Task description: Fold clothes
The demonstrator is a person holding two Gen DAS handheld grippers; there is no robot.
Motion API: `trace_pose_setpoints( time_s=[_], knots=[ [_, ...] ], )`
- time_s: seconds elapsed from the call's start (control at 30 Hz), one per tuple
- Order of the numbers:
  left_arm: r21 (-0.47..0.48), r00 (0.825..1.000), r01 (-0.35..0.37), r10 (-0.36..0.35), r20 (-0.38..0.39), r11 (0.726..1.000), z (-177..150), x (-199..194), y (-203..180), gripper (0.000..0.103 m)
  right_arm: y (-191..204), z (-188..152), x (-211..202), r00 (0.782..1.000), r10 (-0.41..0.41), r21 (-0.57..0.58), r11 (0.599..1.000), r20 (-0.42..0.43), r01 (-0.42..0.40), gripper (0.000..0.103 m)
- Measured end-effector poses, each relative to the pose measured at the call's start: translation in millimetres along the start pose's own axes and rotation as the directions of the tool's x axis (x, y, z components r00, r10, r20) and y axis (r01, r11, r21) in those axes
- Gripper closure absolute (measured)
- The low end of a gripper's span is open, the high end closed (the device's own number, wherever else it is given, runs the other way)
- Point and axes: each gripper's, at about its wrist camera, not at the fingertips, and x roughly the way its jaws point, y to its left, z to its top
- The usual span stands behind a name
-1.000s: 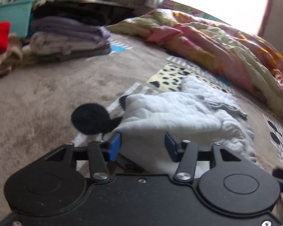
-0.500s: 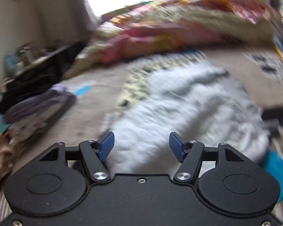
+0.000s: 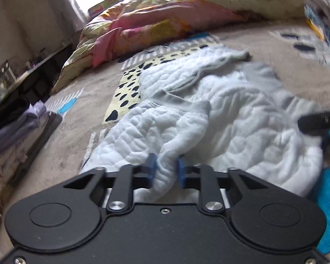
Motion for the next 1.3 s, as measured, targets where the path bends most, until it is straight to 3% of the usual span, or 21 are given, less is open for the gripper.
trace_pose_setpoints(
  time_s=[0.13,0.23,0.4,0.57,0.67,0.73,0.77,0.8,0.83,0.87,0.9,0.97,1.13,1.2,1.23,1.27,1.3],
  knots=[
    [-0.203,0.998,0.038,-0.027,0.059,0.978,0.1,-18.3,35.7,0.094,5.5,0.9,-8.8,1.000,0.025,-0.025,0.999,0.019,-0.024,0.093],
    [-0.395,0.994,0.085,-0.049,0.101,0.915,-7.7,-31.8,77.1,0.094,2.5,4.5,-20.4,0.998,0.055,0.001,0.999,0.035,-0.055,0.093],
    [-0.640,0.990,0.129,-0.064,0.124,0.758,-38.4,-46.5,135.5,0.094,-2.6,9.3,-44.3,0.995,0.078,0.035,0.996,0.070,-0.080,0.094],
    [-0.811,0.992,0.126,-0.067,0.107,0.571,-84.4,-52.5,171.2,0.094,-10.6,3.1,-56.5,0.995,0.077,0.080,0.993,0.063,-0.082,0.095],
    [-0.869,0.997,0.081,-0.043,0.068,0.489,-113.6,-52.6,190.7,0.094,-17.3,-1.4,-52.2,0.998,0.046,0.112,0.992,0.044,-0.051,0.095],
    [-0.888,0.998,0.055,-0.024,0.050,0.457,-127.2,-52.1,203.1,0.094,-21.1,-4.8,-48.5,0.999,0.035,0.138,0.990,0.038,-0.040,0.091],
    [-0.904,0.998,0.060,-0.030,0.052,0.423,-134.1,-51.4,209.4,0.088,-23.0,-6.4,-46.2,0.999,0.034,0.162,0.986,0.032,-0.038,0.083],
    [-0.927,0.998,0.069,-0.036,0.060,0.370,-141.8,-51.1,215.8,0.081,-24.6,-8.0,-43.8,0.999,0.036,0.183,0.982,0.025,-0.040,0.075],
    [-0.945,0.996,0.084,-0.043,0.075,0.315,-148.8,-50.4,221.1,0.062,-25.5,-9.7,-41.0,0.999,0.047,0.196,0.979,0.020,-0.050,0.059],
    [-0.957,0.995,0.098,-0.043,0.090,0.273,-153.8,-49.8,224.5,0.053,-25.6,-11.0,-38.7,0.998,0.055,0.204,0.977,0.016,-0.057,0.056],
    [-0.963,0.994,0.108,-0.044,0.100,0.246,-156.5,-49.0,226.8,0.053,-22.7,-11.1,-37.5,0.999,0.051,0.194,0.980,0.017,-0.054,0.054],
    [-0.965,0.994,0.104,-0.049,0.095,0.243,-156.1,-46.1,228.8,0.053,-18.9,-9.7,-33.0,0.999,0.051,0.179,0.983,0.015,-0.052,0.049],
    [-0.942,0.996,0.090,-0.027,0.086,0.324,-144.4,-41.3,221.4,0.054,-18.5,0.4,-10.7,0.997,0.069,0.178,0.981,0.023,-0.072,0.052],
    [-0.948,0.995,0.102,-0.013,0.103,0.302,-146.6,-36.3,221.7,0.054,-20.1,1.7,-2.7,0.996,0.080,0.178,0.980,0.025,-0.083,0.067],
    [-0.949,0.994,0.108,-0.010,0.110,0.297,-147.5,-33.9,222.2,0.056,-23.3,0.6,0.2,0.996,0.085,0.193,0.977,0.023,-0.088,0.082],
    [-0.948,0.994,0.105,-0.005,0.109,0.299,-147.3,-31.6,222.5,0.064,-26.7,-0.3,2.4,0.995,0.092,0.210,0.973,0.023,-0.095,0.093],
    [-0.948,0.994,0.101,-0.002,0.105,0.302,-147.1,-29.4,222.6,0.071,-30.3,-0.3,1.7,0.994,0.109,0.232,0.966,0.029,-0.113,0.093]
  ],
)
